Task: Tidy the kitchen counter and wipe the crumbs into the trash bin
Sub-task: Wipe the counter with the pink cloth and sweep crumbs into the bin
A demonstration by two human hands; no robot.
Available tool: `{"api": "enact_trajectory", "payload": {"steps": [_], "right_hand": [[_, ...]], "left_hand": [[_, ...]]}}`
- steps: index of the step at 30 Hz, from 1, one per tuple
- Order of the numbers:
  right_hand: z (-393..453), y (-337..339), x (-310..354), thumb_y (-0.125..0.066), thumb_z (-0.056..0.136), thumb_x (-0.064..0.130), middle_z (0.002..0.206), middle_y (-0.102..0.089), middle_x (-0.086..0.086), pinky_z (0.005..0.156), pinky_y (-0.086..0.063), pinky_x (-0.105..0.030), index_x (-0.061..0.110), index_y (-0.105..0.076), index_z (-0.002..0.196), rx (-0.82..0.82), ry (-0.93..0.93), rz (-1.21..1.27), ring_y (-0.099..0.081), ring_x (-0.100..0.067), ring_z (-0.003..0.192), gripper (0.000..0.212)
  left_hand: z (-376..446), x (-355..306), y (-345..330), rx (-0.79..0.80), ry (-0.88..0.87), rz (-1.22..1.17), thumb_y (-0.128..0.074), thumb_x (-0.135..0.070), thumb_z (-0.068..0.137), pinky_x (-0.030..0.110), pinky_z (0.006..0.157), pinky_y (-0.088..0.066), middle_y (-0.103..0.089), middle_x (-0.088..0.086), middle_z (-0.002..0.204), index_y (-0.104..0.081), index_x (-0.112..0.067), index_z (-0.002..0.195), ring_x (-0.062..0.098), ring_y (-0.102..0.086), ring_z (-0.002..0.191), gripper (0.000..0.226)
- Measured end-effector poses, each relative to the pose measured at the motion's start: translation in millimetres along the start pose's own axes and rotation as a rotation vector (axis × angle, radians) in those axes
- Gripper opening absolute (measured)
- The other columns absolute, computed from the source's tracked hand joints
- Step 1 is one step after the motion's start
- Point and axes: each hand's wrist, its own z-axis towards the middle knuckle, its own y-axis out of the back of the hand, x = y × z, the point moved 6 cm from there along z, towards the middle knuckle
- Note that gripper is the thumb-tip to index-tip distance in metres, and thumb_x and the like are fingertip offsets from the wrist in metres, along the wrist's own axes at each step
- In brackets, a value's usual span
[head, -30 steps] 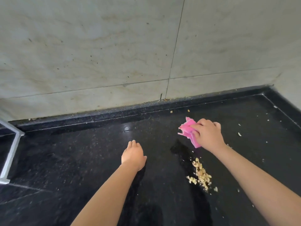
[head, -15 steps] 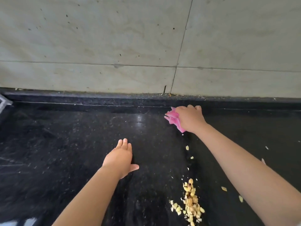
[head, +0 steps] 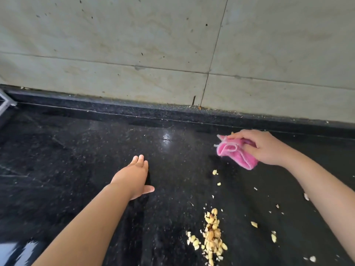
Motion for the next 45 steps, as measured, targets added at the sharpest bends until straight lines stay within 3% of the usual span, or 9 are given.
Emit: {"api": "enact_trajectory", "payload": {"steps": [8,13,17,23,27,31,36,41,45], "right_hand": [[38.8,-20.5,-61.0,-0.04,0.092,0.008,0.109,-0.061,-0.01,0.079,-0.027,-0.035,0.015,-0.047,0.122,-0.204,-0.464,-0.174,-0.047,-0.029,0.11,0.031],[39.9,-46.0,-20.8,-0.036,0.095,0.01,0.115,-0.058,-0.007,0.093,-0.029,-0.037,0.022,-0.043,0.131,-0.04,-0.236,-0.233,-0.04,-0.022,0.118,0.039],[6.6,-43.5,6.6,-0.038,0.095,0.009,0.101,-0.06,-0.002,0.092,-0.022,-0.028,0.031,-0.052,0.125,0.051,0.009,-0.082,-0.044,-0.013,0.102,0.039],[22.4,-6.4,-26.9,-0.039,0.092,0.008,0.082,-0.059,-0.004,0.088,-0.033,-0.035,0.024,-0.055,0.12,-0.222,-0.272,-0.085,-0.05,-0.023,0.091,0.036],[43.8,-29.2,-27.2,-0.051,0.083,0.0,0.109,-0.059,-0.011,0.089,-0.031,-0.037,0.014,-0.045,0.124,-0.153,-0.49,-0.209,-0.043,-0.029,0.114,0.044],[54.1,-47.9,10.0,-0.043,0.085,0.0,0.115,-0.058,-0.001,0.095,-0.027,-0.04,0.026,-0.042,0.133,-0.104,-0.286,-0.275,-0.037,-0.025,0.12,0.055],[26.0,-63.1,44.2,-0.033,0.094,0.006,0.088,-0.054,0.006,0.106,-0.019,-0.035,0.031,-0.053,0.121,0.16,0.07,-0.199,-0.042,-0.012,0.104,0.042],[41.9,-16.9,40.1,-0.036,0.093,0.007,0.086,-0.057,0.001,0.093,-0.03,-0.034,0.024,-0.051,0.127,-0.134,-0.027,-0.23,-0.05,-0.021,0.101,0.04],[73.0,-47.7,37.6,-0.053,0.084,0.003,0.116,-0.061,-0.01,0.095,-0.029,-0.039,0.018,-0.04,0.133,-0.061,-0.301,-0.378,-0.043,-0.028,0.12,0.053]], "left_hand": [[-1.8,-1.4,0.7,0.01,0.015,-0.014,-0.04,-0.045,0.096,0.033,0.119,-0.02,0.013,0.009,0.158,0.003,-0.003,0.15,0.021,0.007,0.148,0.08],[-3.2,-1.0,4.1,0.019,0.025,0.003,-0.04,-0.045,0.096,0.035,0.118,-0.022,0.012,0.01,0.158,0.003,-0.003,0.15,0.021,0.007,0.148,0.08],[-2.6,-1.1,2.1,0.028,0.025,0.013,-0.04,-0.045,0.096,0.035,0.118,-0.022,0.012,0.011,0.158,0.003,-0.002,0.149,0.022,0.007,0.148,0.081],[-0.8,-1.0,0.6,0.025,0.016,0.02,-0.04,-0.046,0.096,0.036,0.118,-0.024,0.013,0.011,0.158,0.003,-0.002,0.15,0.022,0.007,0.148,0.081],[-1.4,-0.5,0.2,0.027,0.01,0.012,-0.04,-0.046,0.096,0.037,0.117,-0.026,0.013,0.01,0.158,0.002,-0.003,0.15,0.021,0.008,0.148,0.081],[-2.1,-0.4,2.0,0.03,0.007,0.009,-0.04,-0.045,0.096,0.037,0.117,-0.026,0.012,0.01,0.158,0.001,-0.002,0.15,0.022,0.008,0.148,0.081],[-2.6,1.0,0.7,0.038,0.007,0.009,-0.039,-0.046,0.096,0.037,0.118,-0.024,0.013,0.012,0.158,0.004,-0.001,0.149,0.023,0.008,0.147,0.082],[-3.1,0.7,1.2,0.019,0.0,-0.01,-0.039,-0.046,0.096,0.037,0.118,-0.024,0.013,0.011,0.158,0.004,-0.001,0.149,0.022,0.008,0.147,0.082],[-3.2,1.8,-1.2,0.011,-0.01,-0.03,-0.04,-0.045,0.096,0.037,0.118,-0.023,0.013,0.011,0.158,0.004,-0.001,0.149,0.022,0.01,0.147,0.082]]}}
